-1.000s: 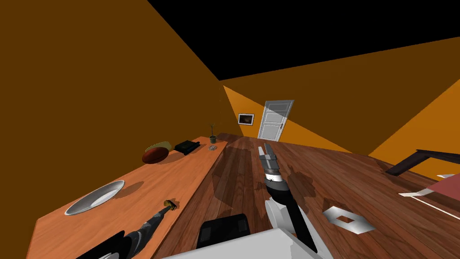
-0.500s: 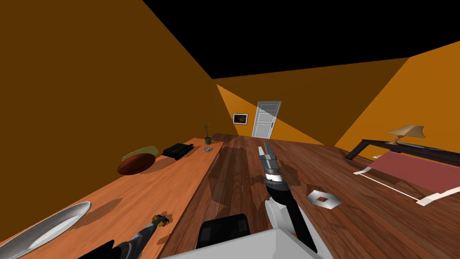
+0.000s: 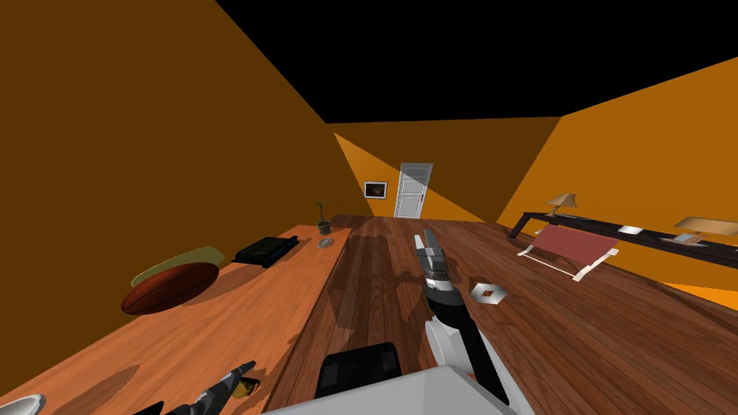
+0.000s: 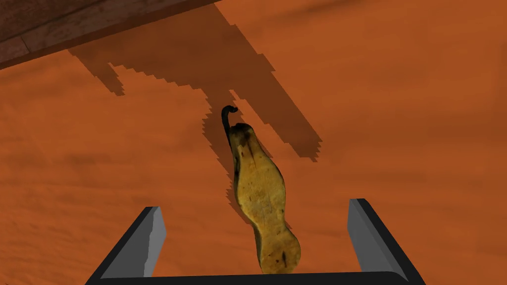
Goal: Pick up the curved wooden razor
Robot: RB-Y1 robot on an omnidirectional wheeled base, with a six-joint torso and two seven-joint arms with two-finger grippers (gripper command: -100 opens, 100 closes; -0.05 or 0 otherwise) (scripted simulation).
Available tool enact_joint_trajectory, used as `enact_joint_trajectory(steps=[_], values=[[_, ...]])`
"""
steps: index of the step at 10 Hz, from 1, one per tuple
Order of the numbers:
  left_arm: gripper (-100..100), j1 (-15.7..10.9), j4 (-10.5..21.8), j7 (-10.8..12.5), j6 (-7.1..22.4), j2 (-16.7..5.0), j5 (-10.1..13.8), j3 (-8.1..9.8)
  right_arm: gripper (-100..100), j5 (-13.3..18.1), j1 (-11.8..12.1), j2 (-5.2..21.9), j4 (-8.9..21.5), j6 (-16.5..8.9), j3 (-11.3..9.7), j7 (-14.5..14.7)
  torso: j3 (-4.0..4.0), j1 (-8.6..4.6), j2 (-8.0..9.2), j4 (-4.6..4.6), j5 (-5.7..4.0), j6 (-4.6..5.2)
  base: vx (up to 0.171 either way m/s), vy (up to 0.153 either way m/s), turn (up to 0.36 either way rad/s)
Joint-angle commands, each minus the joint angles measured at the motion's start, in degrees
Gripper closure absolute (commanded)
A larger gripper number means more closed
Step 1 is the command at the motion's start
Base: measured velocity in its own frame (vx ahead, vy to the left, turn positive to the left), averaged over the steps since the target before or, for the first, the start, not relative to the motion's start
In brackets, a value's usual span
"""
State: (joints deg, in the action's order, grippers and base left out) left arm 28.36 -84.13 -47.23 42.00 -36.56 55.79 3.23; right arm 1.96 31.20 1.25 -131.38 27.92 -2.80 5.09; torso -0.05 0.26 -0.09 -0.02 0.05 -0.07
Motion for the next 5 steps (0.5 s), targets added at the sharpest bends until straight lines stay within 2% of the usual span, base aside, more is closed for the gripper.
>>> enact_joint_trajectory(steps=[1,2,3,4,5], values=[[-100,0.23,1.03,-0.60,1.11,-0.44,1.85,0.33,0,0.00,0.00,0.00,0.00,0.00,0.00,0.00,0.00,0.00,0.00,0.00,0.00,0.00,0.010,0.072,-0.251],[-100,0.22,0.58,-0.39,0.58,-0.26,1.12,0.20,0,0.00,0.00,0.00,0.00,0.00,0.00,0.00,-0.01,-0.05,-0.02,0.00,-0.01,0.00,0.005,0.036,-0.051],[0,0.23,0.63,-0.47,0.72,-0.30,1.25,0.23,0,0.00,0.01,0.00,0.00,0.00,0.00,0.00,-0.01,-0.19,-0.01,-0.01,-0.03,-0.04,0.001,0.008,0.008],[-100,-0.90,2.27,0.21,0.19,0.25,0.70,0.14,0,0.00,0.01,-0.01,0.00,0.00,0.00,0.00,0.00,-0.30,0.00,0.00,-0.06,-0.04,-0.032,0.015,-0.144],[-100,-1.47,3.09,0.55,-0.07,0.53,0.44,0.09,0,0.00,0.00,-0.01,0.00,0.00,-0.01,0.00,0.04,-0.29,0.09,0.01,-0.06,0.00,-0.061,0.024,-0.170]])
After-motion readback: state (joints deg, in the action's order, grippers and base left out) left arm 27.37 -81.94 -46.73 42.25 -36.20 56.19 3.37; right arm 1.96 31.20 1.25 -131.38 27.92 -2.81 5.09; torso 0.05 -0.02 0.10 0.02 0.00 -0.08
